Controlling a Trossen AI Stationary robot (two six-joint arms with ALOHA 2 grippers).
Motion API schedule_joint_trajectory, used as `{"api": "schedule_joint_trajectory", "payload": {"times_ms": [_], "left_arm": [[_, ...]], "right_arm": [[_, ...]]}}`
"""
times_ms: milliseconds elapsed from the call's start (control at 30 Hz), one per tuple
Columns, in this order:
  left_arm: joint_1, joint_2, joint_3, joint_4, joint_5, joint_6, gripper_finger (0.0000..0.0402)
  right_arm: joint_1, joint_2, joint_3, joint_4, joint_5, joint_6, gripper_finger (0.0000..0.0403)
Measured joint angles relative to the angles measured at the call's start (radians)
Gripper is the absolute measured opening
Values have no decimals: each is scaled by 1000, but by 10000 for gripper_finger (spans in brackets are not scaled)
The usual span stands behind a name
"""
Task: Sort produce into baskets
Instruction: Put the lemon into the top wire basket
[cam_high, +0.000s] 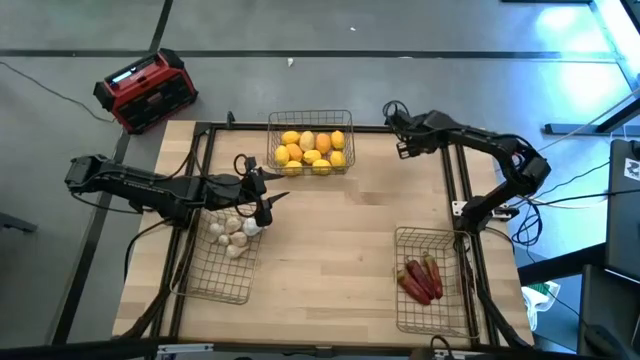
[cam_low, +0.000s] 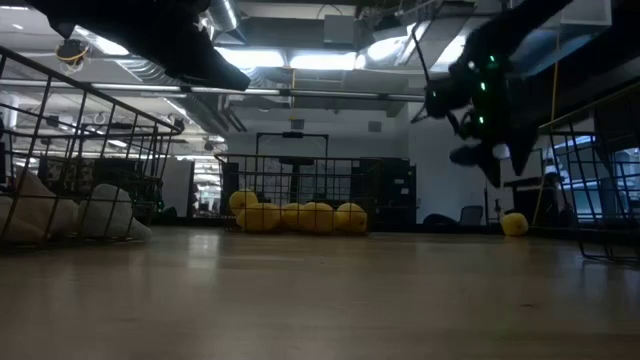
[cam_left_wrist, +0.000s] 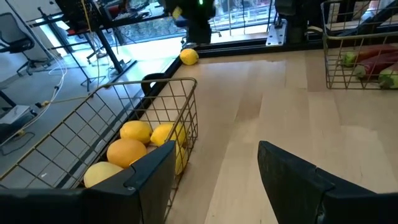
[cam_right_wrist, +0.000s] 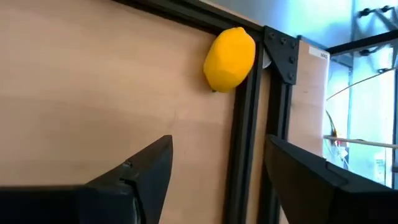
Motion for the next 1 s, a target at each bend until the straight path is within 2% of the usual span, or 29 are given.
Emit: {"api": "schedule_joint_trajectory", "payload": {"times_ms": [67, 200, 333, 467, 600, 733, 833, 1000], "left_arm": [[0, 0, 0, 0, 0, -5, 224], [0, 0, 0, 0, 0, -8, 224], [0, 0, 0, 1, 0, -12, 224], [0, 0, 0, 0, 0, -25, 224], [0, 0, 0, 0, 0, -27, 224], [0, 0, 0, 1, 0, -23, 223], [0, 0, 0, 1, 0, -21, 223], [0, 0, 0, 0, 0, -8, 223]], "right_arm": [[-1, -2, 68, -71, -30, -9, 248], [-27, 0, 165, -94, -61, -22, 248], [-110, 17, 215, -92, -78, -67, 248], [-222, 55, 217, -76, -166, -111, 248], [-310, 118, 217, -56, -275, -139, 248], [-324, 186, 289, -78, -282, -143, 248], [-348, 250, 361, -155, -324, -130, 248], [-374, 360, 467, -266, -319, -126, 248]]}}
